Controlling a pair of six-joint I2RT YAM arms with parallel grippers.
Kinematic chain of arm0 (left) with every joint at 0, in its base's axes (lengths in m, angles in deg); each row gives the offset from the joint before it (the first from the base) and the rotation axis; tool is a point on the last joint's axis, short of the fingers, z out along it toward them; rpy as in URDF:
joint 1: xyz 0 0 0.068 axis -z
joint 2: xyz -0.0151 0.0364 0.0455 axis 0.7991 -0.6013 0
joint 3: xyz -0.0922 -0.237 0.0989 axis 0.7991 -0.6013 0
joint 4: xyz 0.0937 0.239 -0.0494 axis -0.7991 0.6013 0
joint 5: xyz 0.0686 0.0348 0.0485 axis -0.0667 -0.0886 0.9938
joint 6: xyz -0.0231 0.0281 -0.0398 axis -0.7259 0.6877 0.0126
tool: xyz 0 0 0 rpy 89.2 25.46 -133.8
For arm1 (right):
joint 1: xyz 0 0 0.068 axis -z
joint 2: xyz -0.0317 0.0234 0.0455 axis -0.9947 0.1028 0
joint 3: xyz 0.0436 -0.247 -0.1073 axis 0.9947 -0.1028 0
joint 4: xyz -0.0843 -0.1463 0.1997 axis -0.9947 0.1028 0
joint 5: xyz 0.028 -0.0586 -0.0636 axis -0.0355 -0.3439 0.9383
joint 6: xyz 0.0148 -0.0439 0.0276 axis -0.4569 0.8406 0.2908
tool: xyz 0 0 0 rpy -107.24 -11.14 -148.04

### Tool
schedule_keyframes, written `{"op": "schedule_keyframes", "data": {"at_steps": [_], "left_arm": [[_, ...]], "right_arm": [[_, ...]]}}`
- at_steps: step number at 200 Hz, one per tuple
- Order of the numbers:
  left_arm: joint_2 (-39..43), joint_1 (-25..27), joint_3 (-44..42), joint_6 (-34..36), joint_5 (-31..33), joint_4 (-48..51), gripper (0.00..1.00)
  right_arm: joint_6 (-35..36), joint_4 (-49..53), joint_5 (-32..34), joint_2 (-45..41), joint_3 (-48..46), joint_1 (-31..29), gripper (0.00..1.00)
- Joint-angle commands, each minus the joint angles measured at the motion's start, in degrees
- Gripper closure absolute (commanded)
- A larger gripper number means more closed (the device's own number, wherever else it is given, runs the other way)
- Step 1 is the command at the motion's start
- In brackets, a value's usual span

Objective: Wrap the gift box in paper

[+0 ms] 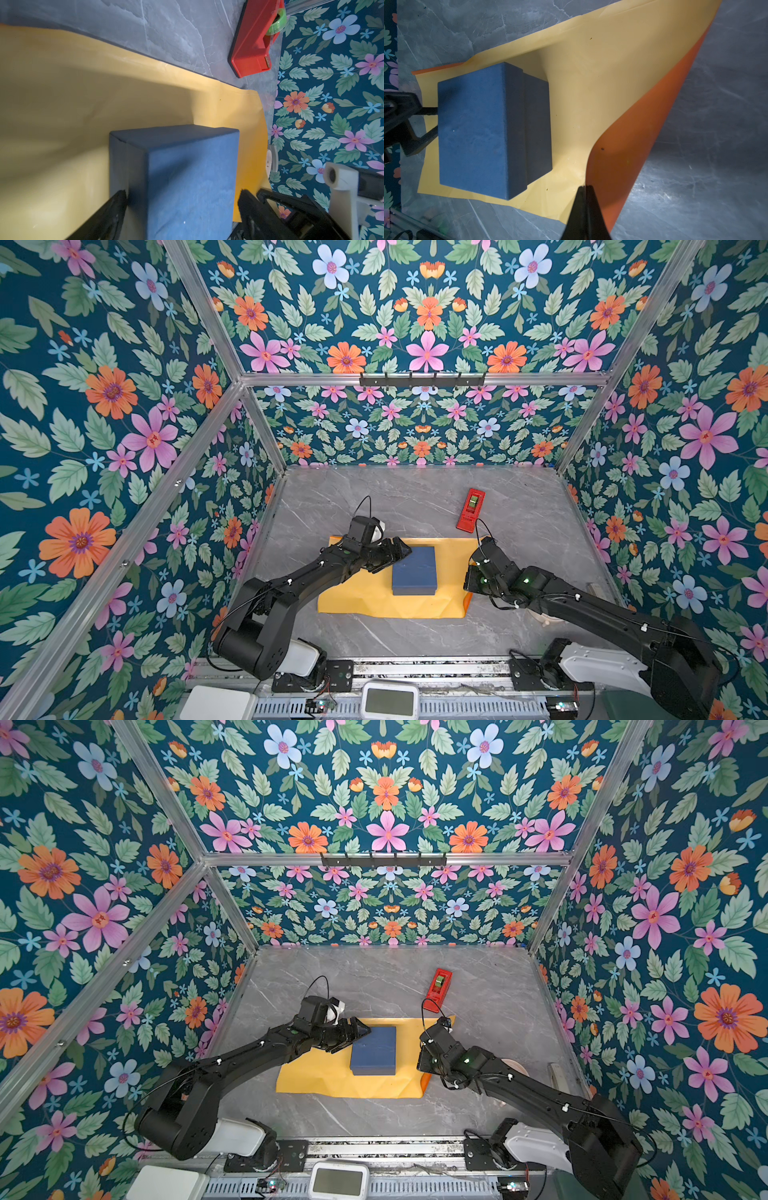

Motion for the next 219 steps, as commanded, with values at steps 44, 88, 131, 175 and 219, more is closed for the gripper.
{"op": "schedule_keyframes", "data": {"at_steps": [44, 88, 131, 175, 219], "left_arm": [[-1.57, -0.40, 1.09, 1.41, -2.20, -2.27, 0.12], [-0.80, -1.44, 2.30, 3.93, 0.11, 1.24, 0.12], [6.66, -1.37, 3.36, 6.50, 9.57, 4.81, 0.11], [4.23, 2.22, 7.95, 2.38, 1.99, 1.51, 0.12], [-3.43, 5.56, 12.34, 0.76, -5.49, -0.54, 0.13]], "right_arm": [[0.24, 0.10, -0.05, 0.25, -0.03, 0.17, 1.00], [0.31, 0.53, 0.10, -0.27, -0.29, 0.52, 1.00], [4.98, -2.62, -2.50, -2.61, 0.63, 0.81, 1.00], [10.35, -9.79, -9.54, -1.69, 2.59, -1.84, 1.00], [9.97, -18.37, -12.07, 0.89, 0.78, -5.66, 1.00]]}}
